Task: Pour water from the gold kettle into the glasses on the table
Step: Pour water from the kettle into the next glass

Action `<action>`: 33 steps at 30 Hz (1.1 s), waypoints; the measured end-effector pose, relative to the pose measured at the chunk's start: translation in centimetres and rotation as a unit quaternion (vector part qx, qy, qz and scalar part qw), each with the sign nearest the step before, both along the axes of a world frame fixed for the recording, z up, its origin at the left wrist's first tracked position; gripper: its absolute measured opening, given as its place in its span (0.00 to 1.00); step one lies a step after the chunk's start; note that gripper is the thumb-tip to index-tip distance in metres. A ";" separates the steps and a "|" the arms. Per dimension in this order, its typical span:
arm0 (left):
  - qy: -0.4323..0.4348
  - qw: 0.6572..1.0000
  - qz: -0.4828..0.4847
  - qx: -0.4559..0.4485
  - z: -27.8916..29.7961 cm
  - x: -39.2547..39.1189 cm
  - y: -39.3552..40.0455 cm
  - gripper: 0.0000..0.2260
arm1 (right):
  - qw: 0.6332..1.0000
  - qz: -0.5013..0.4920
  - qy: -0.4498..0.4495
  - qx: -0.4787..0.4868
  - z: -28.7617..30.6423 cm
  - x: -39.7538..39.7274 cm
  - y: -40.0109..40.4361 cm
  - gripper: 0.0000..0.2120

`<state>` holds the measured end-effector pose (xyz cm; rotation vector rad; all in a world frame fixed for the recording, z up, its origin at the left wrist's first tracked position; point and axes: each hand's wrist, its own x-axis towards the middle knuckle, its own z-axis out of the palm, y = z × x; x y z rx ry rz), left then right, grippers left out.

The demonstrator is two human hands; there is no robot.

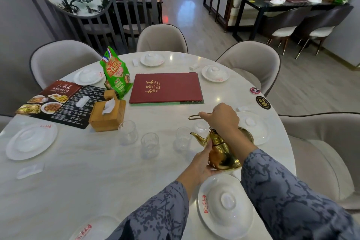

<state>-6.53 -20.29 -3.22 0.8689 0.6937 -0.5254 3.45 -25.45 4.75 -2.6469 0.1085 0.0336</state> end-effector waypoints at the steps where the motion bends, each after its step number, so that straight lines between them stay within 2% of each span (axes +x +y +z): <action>1: -0.002 1.000 0.000 -0.002 0.2 0.0 -0.1 0.32 | 1.000 0.004 -0.001 -0.005 0.1 0.1 0.1 0.23; 8: 0.001 0.999 0.021 -0.026 1.3 0.1 -0.4 0.29 | 0.998 0.032 -0.008 -0.050 1.2 0.5 0.6 0.22; 16: 0.002 0.999 0.036 -0.039 2.2 0.3 -0.6 0.33 | 0.997 0.051 -0.011 -0.053 1.9 0.9 0.9 0.23; 33: -0.003 0.997 0.039 -0.059 3.0 0.8 -0.5 0.32 | 0.994 0.080 -0.019 -0.076 3.3 1.4 1.6 0.23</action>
